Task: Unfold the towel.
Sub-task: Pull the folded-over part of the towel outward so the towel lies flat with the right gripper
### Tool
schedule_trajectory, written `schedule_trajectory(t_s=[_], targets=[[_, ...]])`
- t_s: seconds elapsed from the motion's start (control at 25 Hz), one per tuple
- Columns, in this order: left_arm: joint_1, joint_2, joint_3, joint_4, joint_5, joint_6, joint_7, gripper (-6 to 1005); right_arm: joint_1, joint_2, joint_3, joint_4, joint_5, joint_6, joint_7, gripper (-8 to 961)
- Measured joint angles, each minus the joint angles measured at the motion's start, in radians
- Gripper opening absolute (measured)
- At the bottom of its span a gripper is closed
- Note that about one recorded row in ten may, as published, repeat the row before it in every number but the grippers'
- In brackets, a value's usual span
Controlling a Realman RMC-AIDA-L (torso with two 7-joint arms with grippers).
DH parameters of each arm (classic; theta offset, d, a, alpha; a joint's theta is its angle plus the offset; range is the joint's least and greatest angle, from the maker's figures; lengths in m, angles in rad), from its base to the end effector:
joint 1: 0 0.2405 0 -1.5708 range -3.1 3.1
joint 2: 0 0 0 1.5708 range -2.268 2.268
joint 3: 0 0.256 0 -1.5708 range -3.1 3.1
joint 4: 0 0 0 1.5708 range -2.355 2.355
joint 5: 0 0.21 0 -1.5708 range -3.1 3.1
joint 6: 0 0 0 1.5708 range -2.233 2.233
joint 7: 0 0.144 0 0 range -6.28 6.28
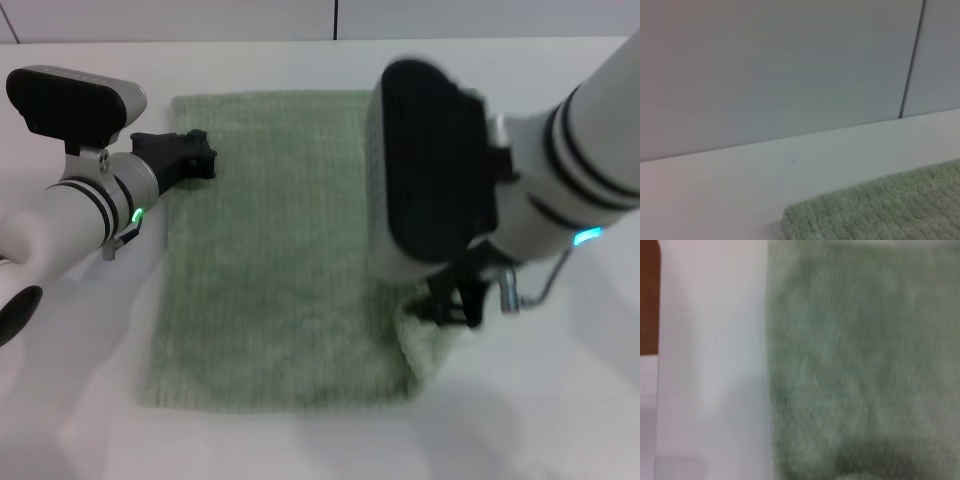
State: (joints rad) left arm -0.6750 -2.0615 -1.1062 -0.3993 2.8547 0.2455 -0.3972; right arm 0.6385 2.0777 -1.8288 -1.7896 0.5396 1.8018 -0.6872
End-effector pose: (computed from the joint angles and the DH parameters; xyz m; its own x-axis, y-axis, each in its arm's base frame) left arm -0.2689 0.4120 -0.0840 0.7479 0.4495 0.4885 0.6513 -0.3548 -0.6707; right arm 0.0845 0.2794 -0.0274 0.8476 -0.0080 0.5305 0.0881 -0.9839 -0.1556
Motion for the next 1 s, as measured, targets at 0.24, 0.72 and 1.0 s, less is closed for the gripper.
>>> schedule_trajectory(t_s=[0.24, 0.72, 1.0], targets=[[0.002, 0.000, 0.003, -0.007, 0.000, 0.000, 0.000, -1, -0.020, 0.005, 0.077, 0.011, 0.020, -0.219, -0.054, 266], [0.009, 0.001, 0.003, -0.014, 0.000, 0.000, 0.001, -1, 0.024, 0.005, -0.029, 0.214, -0.021, -0.322, -0.044, 263], [0.009, 0.001, 0.003, -0.015, 0.000, 0.000, 0.001, -1, 0.106, 0.005, -0.058, 0.345, -0.019, -0.224, 0.016, 262]])
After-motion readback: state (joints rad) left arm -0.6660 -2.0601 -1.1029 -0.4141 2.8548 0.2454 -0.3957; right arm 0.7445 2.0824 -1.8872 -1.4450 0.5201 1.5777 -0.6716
